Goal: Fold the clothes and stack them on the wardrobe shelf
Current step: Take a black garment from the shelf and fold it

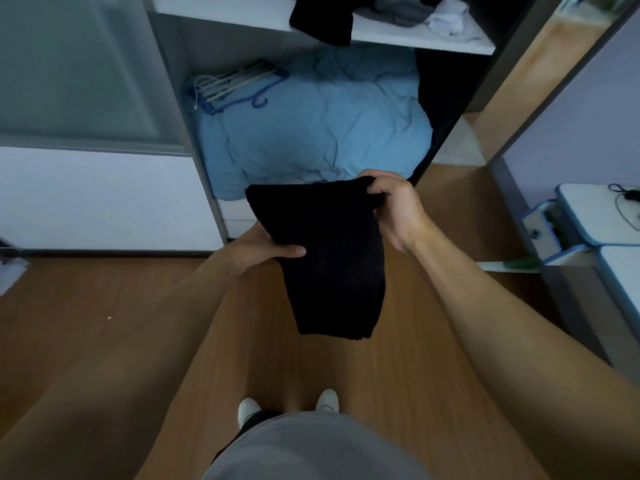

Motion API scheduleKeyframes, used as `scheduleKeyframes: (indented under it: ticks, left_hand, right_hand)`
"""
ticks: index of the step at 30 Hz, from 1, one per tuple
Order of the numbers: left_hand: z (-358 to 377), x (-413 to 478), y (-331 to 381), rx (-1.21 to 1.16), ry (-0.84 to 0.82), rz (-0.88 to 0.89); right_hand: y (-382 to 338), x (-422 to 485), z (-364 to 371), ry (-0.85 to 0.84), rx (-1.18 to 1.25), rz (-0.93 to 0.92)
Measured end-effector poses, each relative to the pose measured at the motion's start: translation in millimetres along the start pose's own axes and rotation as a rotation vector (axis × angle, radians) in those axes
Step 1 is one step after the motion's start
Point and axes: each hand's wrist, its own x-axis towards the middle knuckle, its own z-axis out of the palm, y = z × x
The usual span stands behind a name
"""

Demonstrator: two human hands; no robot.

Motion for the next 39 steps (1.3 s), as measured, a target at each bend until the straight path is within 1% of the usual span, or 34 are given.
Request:
scheduleKeyframes:
  ticks: [2,4,6,8,10,12,14,16,18,20,22,23,25,27,30,31,33,35,37,39]
  left_hand:
    - [-3,3,3,0.011,0.024,0.003]
    - [-5,5,4,-0.041,-0.018,-0.006]
    - [-3,9,0,-0.199,-0.016,-0.028]
    - [3,10,0,-0.370,0.051,-0.017]
    - [8,9,6,-0.477,0.112,-0.021]
    - [11,7,17,-0.544,0.159,-0.051]
    - [10,5,27,-0.574,0.218,-0.067]
    - [11,0,39,-0.572,0.271,-0.074]
    - [9,-4,49,-0.597,0.313,-0.083]
    - [2,-8,55,-0.628,0.340,-0.091]
    - [-8,-11,61,-0.614,0.390,-0.073]
    - [-13,-12,63,-0.565,0.432,-0.062]
    - [-27,-16,62,-0.399,0.492,-0.053]
    - [-41,-21,57,-0.239,0.497,-0.067]
    - [-57,-28,51,-0.051,0.510,-0.087]
    - [-58,-29,50,-0.053,0.524,-0.091]
    - [-56,-30,51,-0.216,0.533,-0.130]
    - [-52,-32,54,-0.359,0.522,-0.167]
    - [-54,-35,58,-0.380,0.491,-0.186]
    - [-61,-41,58,-0.382,0.437,-0.164]
  right_hand:
    - [-2,3,3,0.015,0.008,-0.018]
    - [-3,7,5,0.035,0.035,-0.034]
    - [-3,9,7,0.068,0.061,-0.049]
    - [-4,11,9,0.098,0.071,-0.072]
    - [-6,14,9,0.131,0.089,-0.102]
    - [-5,19,5,0.218,0.113,-0.125]
    - [1,28,-9,0.332,0.046,-0.128]
    - [17,31,-23,0.361,-0.084,-0.046]
    - [44,26,-29,0.255,-0.135,0.150]
    - [76,16,-26,0.073,-0.121,0.330]
    - [101,10,-15,-0.052,-0.052,0.402]
    - [109,9,-9,-0.073,0.002,0.398]
    - [115,10,2,-0.047,0.121,0.342]
    - [110,15,10,-0.048,0.191,0.277]
    - [96,19,14,-0.137,0.218,0.217]
    - [92,18,15,-0.172,0.201,0.210]
    - [90,14,16,-0.241,0.122,0.216]
    - [94,7,20,-0.297,0.068,0.263]
    - [99,2,24,-0.318,0.123,0.343]
    - [98,1,27,-0.317,0.260,0.420]
